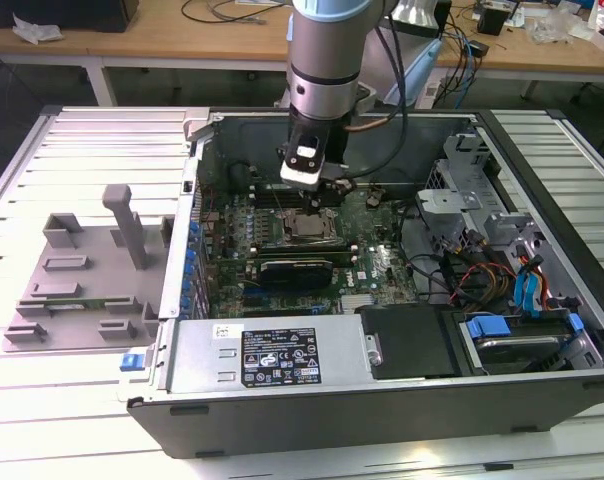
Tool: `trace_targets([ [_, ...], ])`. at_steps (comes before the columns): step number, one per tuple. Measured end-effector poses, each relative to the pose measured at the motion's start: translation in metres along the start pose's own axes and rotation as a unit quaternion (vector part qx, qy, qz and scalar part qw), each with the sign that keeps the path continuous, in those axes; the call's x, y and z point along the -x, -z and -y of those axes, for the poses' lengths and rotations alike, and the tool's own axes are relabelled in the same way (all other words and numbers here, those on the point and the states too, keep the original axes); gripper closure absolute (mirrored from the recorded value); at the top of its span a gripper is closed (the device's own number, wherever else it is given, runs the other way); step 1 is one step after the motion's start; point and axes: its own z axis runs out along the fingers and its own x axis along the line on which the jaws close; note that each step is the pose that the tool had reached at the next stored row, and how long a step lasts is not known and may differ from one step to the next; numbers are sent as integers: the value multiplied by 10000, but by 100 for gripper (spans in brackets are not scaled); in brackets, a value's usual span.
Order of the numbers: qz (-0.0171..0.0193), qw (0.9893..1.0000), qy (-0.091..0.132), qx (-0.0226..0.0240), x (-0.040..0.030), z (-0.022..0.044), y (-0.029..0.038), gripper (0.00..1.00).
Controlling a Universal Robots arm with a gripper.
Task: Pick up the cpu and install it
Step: 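Close the cpu cover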
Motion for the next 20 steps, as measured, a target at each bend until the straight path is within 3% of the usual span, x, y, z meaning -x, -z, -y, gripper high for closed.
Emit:
trace_targets([
  [2,-1,9998,207,-1,0,0,-1,89],
  [3,-3,9990,449,-3,0,0,-3,89],
  [5,-4,9980,626,-4,0,0,-5,89],
  [7,-6,9951,993,-7,0,0,-9,89],
  [8,-7,9924,1228,-9,0,0,-13,89],
  [10,-9,9896,1439,-10,0,0,-16,89],
  [11,-10,9861,1659,-12,0,0,-19,89],
  [12,-11,9836,1805,-13,0,0,-21,89],
  [14,-13,9773,2120,-15,0,0,-24,89],
  [15,-14,9732,2298,-16,0,0,-26,89],
  [17,-15,9688,2478,-17,0,0,-29,89],
  [20,-17,9598,2806,-20,0,0,-37,89],
])
